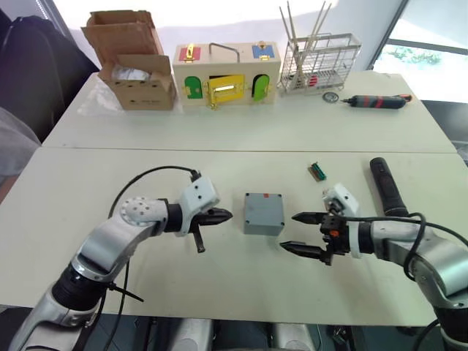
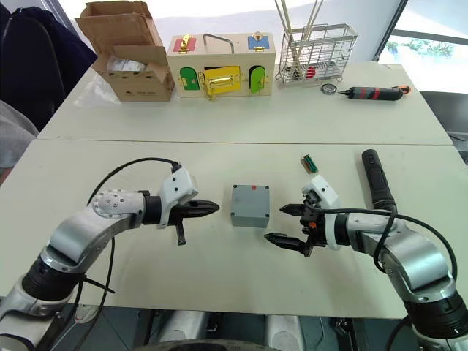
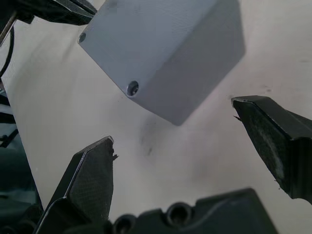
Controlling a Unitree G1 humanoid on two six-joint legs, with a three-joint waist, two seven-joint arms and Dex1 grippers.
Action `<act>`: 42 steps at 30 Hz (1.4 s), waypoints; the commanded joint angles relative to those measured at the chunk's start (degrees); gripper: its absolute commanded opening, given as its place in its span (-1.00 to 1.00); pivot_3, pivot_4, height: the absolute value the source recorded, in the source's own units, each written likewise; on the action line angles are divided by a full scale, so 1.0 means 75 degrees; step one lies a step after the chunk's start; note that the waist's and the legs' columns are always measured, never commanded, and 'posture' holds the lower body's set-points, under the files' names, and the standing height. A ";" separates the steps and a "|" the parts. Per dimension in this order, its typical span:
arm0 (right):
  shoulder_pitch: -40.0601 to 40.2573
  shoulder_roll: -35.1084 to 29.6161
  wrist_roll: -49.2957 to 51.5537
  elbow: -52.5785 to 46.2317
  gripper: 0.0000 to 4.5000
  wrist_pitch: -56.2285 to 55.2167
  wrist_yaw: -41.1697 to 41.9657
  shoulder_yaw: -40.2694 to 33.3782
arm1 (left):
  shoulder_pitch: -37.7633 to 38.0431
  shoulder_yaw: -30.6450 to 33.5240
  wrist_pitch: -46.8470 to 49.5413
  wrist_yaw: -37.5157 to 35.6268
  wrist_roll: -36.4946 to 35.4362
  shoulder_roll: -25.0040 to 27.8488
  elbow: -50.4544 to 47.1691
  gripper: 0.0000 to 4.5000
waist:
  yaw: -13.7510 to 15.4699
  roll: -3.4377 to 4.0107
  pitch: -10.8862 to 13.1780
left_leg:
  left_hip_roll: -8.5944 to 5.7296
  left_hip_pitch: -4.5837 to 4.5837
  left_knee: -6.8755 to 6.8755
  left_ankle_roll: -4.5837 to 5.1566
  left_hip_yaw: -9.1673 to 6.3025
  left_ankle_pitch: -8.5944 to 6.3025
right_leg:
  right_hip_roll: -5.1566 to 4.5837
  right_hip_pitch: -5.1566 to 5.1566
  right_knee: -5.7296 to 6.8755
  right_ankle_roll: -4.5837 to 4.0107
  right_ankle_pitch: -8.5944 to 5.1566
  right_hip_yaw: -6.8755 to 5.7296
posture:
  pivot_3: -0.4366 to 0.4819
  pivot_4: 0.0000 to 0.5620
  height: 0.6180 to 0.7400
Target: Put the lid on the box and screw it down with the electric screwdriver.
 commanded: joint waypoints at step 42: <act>-0.1678 -0.1146 -0.1395 0.1191 0.99 -0.2124 0.1110 0.1681 | 0.0372 -0.0229 -0.0005 -0.0031 0.0271 -0.0456 -0.0222 -1.00 | -0.0005 -0.0009 -0.0004 | 0.0001 0.0002 0.0001 -0.0002 0.0003 0.0001 | 0.0000 -0.0001 0.0006 0.0000 0.0000 -0.0002 | -0.05 -0.47 0.86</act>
